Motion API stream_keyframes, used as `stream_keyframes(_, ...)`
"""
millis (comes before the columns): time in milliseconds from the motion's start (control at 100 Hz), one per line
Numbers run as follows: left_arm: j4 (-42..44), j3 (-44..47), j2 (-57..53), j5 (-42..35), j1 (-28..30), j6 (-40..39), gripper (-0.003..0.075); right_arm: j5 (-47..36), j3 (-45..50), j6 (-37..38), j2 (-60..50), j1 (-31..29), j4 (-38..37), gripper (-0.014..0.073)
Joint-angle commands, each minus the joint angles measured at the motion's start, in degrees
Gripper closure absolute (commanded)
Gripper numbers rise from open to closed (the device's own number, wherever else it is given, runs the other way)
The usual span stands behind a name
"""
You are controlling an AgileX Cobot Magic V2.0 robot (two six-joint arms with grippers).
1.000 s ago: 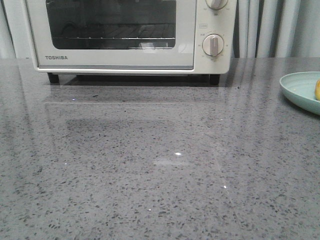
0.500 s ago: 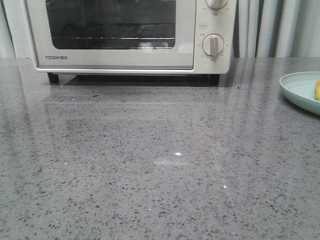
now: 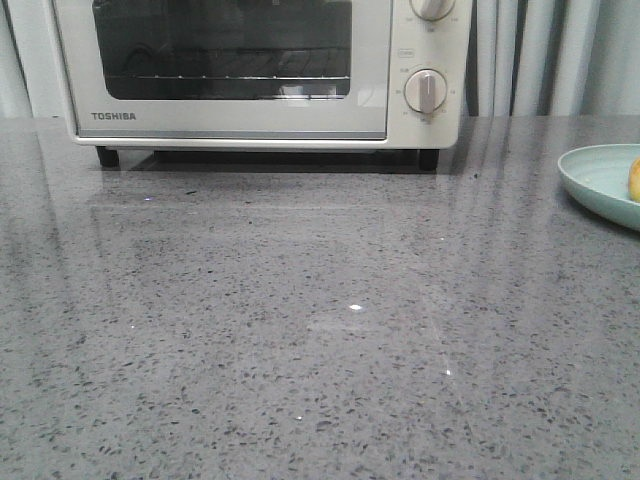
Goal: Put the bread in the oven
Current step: 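Pull the oven door down and open with the left gripper, then grasp the striped bread roll on the plate with the right gripper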
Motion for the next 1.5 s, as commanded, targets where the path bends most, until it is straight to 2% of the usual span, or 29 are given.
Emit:
stream_keyframes(0,-1.2,3.2,-3.0,1.9,-0.3,-0.2,0.0741,-4.1,-1.9,-0.2,0.2,0.0,-0.3,0.0641)
stream_keyframes(210,-2.5,16.7,-12.5,0.9,-0.4,-0.3,0.0741,-3.7,-1.9,-0.2,0.1,0.0,-0.3,0.0641)
stream_keyframes(270,-5.2,20.8,-16.0,0.9,-0.4,-0.4,0.0741,-3.2,-1.9,-0.2,0.1,0.0,-0.3,0.0641)
stream_keyframes(500,-8.6,31.9,-34.6,3.0,-3.3,-0.4,0.0742,3.9,-1.9,-0.2,0.1,0.0,-0.3,0.0641)
stream_keyframes(770,-5.3,32.7,-52.9,6.6,-4.2,-0.2,0.0742,7.6,-1.7,-0.2,0.4,0.0,-0.3,0.0641)
stream_keyframes(950,-2.7,30.3,-57.7,11.5,-4.2,-0.2,0.0742,8.4,-2.1,-0.2,3.4,0.0,-0.3,0.0641)
stream_keyframes(1120,-0.1,25.8,-58.6,15.9,-4.2,-0.2,0.0742,12.5,-6.3,-0.2,10.5,0.0,-1.1,0.0631)
stream_keyframes(1210,0.6,23.3,-58.9,17.4,-4.2,-0.2,0.0742,14.7,-9.6,-0.2,14.5,0.0,-2.5,0.0531)
stream_keyframes(1330,2.7,21.5,-59.7,18.6,-4.2,-0.2,0.0742,18.1,-14.3,-0.2,20.6,0.0,-4.9,0.0274)
stream_keyframes(1340,3.0,21.4,-59.7,18.7,-4.2,-0.2,0.0742,18.4,-14.9,-0.2,21.2,0.0,-5.2,0.0230)
stream_keyframes(1380,3.2,21.2,-59.9,19.0,-4.2,-0.2,0.0742,19.3,-16.2,-0.2,22.9,0.0,-5.9,0.0169)
stream_keyframes(1430,3.6,21.1,-60.2,19.0,-4.2,-0.2,0.0742,20.4,-17.9,-0.2,25.3,0.0,-6.5,0.0116)
stream_keyframes(1490,4.1,21.1,-60.5,19.5,-4.2,-0.2,0.0742,20.9,-19.6,-0.2,28.1,0.0,-7.0,0.0106)
